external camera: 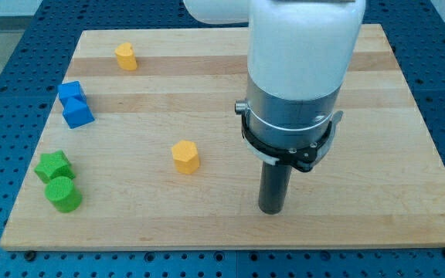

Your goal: Drag the yellow hexagon to the right of the yellow heart

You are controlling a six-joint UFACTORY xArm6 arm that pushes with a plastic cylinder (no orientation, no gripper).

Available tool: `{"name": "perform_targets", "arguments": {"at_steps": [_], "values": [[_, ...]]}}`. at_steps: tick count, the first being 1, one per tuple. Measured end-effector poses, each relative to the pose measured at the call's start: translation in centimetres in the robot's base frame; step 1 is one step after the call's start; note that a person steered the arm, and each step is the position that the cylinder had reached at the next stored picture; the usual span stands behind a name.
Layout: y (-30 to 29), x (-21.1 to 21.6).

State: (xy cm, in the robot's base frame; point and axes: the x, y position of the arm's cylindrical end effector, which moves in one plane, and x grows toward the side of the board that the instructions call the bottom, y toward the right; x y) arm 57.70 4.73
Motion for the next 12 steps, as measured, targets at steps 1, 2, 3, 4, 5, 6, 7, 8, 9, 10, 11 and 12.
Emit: {"name": "perform_targets", "arguments": {"at_steps": [1,2,3,4,5,6,7,8,9,10,11,12], "values": [[-0.6,2.2],[-2.3,0.6],[-3.0,-1.2],[-9.5,-3.2],[-12.8,-6.9],[-13.6,-10.7],[-13.3,-10.6],[-10.7,-13.0],[-9.0,-15.1],[-10.6,-17.7],[-10.4,-19.8],[-11.5,-20.5]]}}
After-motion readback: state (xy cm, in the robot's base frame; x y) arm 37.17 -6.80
